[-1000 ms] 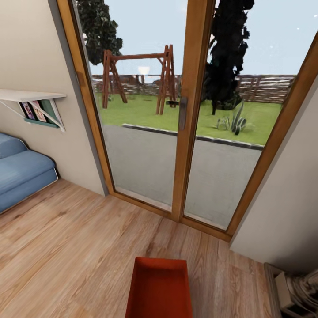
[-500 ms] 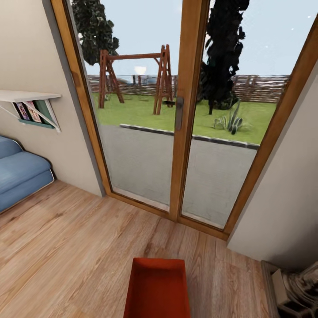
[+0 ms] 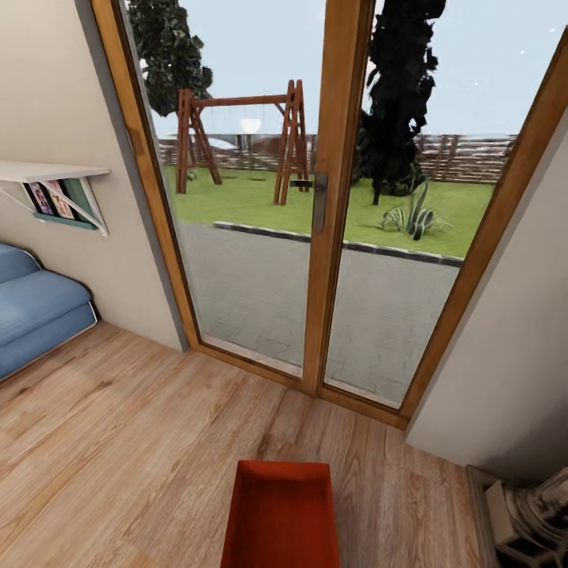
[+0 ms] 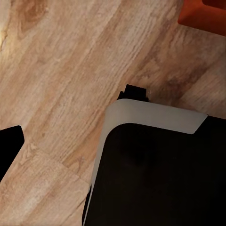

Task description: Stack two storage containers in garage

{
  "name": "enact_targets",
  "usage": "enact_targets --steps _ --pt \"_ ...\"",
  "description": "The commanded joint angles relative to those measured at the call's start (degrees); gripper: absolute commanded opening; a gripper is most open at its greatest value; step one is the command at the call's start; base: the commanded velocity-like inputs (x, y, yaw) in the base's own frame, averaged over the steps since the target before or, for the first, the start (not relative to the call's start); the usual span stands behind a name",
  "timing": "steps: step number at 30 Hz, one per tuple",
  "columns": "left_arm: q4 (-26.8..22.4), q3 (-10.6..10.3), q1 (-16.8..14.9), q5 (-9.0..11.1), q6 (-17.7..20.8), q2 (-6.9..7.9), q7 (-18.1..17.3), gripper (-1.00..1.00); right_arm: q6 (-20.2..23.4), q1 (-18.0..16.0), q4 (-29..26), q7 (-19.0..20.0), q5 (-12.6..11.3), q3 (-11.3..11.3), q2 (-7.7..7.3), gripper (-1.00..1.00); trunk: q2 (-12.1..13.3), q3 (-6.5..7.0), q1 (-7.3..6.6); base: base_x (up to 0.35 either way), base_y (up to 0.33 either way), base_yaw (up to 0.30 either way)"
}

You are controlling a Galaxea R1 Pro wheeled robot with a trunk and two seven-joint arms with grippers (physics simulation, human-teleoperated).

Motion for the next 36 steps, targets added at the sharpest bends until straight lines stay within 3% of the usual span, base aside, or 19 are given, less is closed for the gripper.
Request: enact_targets --steps 1,36 --pt "-0.01 -0.49 -0.02 0.49 -0.13 0.00 0.13 1.00 -0.15 -0.02 0.01 -0.15 -0.56 0.50 0.00 1.00 -0.03 -0.05 0.00 0.000 0.000 0.000" --pt "-0.04 -0.49 -0.02 0.40 -0.08 -0.26 0.07 1.00 -0.09 -0.02 0.01 -0.15 -0.78 0.47 0.02 1.00 -0.03 -0.05 0.00 0.000 0.000 0.000"
